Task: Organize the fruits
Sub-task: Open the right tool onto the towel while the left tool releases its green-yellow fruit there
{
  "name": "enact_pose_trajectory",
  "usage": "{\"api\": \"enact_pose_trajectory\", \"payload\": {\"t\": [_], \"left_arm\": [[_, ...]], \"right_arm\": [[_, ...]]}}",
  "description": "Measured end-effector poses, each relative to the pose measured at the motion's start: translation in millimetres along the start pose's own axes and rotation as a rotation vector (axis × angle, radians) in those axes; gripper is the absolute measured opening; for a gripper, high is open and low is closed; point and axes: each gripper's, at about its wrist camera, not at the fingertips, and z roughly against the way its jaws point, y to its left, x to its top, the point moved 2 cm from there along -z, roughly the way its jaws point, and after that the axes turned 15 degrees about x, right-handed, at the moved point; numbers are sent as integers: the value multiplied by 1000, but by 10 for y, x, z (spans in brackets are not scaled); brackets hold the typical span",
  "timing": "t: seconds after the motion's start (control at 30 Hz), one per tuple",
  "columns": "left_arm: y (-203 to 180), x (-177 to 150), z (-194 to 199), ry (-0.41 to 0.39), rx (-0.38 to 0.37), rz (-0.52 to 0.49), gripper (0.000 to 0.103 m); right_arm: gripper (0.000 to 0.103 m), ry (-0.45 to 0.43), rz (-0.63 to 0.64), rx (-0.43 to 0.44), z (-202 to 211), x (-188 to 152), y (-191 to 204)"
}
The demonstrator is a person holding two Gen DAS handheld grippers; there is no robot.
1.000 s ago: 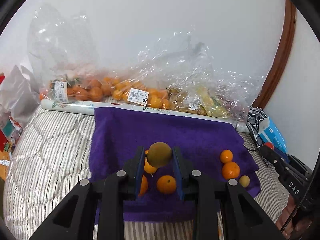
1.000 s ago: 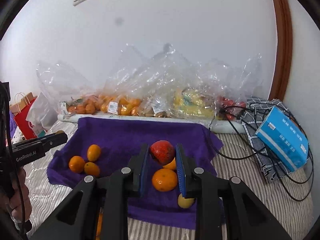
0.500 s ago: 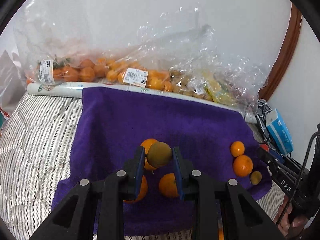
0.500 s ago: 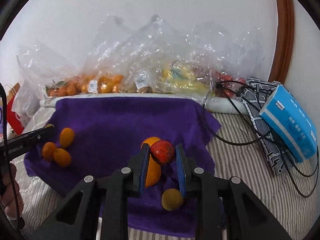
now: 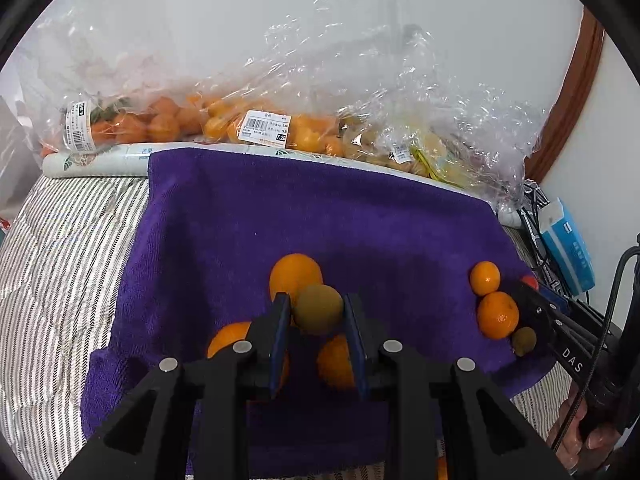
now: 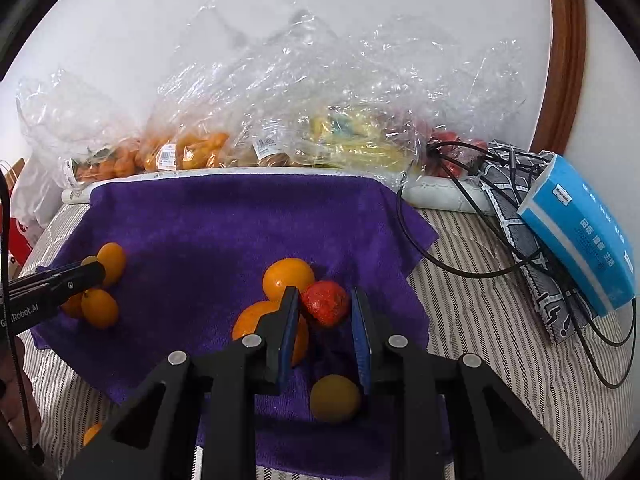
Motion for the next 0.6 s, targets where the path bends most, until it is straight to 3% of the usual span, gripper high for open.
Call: {"api": "enact_pose_trajectory", "payload": {"t": [0.3, 0.47, 0.6], "left_arm": [[-11, -2, 6, 4, -7, -6, 27], [-48, 2, 43, 3, -20, -15, 41], [-86, 19, 139, -13, -17, -28, 44]], "right_arm": [[28, -4, 13, 0, -4, 4, 21], [41, -8, 15, 15, 22, 15, 30], [46, -20, 22, 30, 77, 26, 77]]}}
